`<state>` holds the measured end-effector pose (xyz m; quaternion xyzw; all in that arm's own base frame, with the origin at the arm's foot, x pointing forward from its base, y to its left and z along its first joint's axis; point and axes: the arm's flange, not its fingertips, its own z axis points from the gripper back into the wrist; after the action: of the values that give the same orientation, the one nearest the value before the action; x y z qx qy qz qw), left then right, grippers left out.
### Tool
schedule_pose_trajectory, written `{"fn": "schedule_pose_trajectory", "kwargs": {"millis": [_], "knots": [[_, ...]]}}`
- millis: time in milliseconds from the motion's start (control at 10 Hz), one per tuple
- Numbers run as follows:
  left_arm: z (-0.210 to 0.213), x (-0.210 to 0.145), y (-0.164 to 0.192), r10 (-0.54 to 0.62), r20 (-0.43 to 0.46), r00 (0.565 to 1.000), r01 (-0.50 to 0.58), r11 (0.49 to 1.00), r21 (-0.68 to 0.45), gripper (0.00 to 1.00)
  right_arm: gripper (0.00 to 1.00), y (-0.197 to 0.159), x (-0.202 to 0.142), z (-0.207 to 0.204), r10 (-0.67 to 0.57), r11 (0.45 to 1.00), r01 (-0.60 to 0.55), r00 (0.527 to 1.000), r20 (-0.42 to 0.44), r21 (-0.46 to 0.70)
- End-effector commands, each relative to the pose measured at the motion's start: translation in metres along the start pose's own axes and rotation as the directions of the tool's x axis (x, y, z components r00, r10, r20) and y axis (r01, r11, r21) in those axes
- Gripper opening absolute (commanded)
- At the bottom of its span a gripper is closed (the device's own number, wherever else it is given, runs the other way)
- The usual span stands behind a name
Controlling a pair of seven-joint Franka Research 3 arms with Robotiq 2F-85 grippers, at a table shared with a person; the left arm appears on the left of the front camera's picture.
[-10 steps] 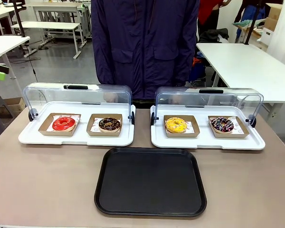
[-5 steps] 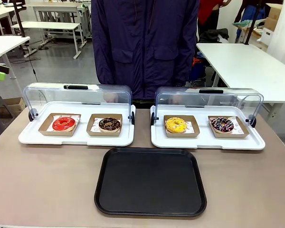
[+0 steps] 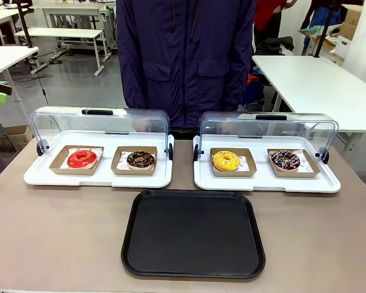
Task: Move the first donut from the left to the tray.
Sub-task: Pick up the Paper togo box containing the Donut indicated by the person and place it on the Handle tray.
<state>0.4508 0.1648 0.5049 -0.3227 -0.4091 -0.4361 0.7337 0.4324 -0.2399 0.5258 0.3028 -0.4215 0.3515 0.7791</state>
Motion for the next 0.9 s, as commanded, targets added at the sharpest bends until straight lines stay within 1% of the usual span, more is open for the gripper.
{"fn": "schedule_pose_trajectory", "kwargs": {"millis": [0,800], "knots": [[0.0012,0.0007,-0.0013,-0.012,-0.001,1.000,0.012,1.000,-0.011,1.00,1.00,0.0029,-0.0009,0.0000,0.009,1.000,-0.009,1.000,0.004,0.008],[0.0012,0.0007,-0.0013,-0.012,-0.001,1.000,0.012,1.000,-0.011,1.00,1.00,0.0029,-0.0009,0.0000,0.009,1.000,-0.009,1.000,0.004,0.008]]}}
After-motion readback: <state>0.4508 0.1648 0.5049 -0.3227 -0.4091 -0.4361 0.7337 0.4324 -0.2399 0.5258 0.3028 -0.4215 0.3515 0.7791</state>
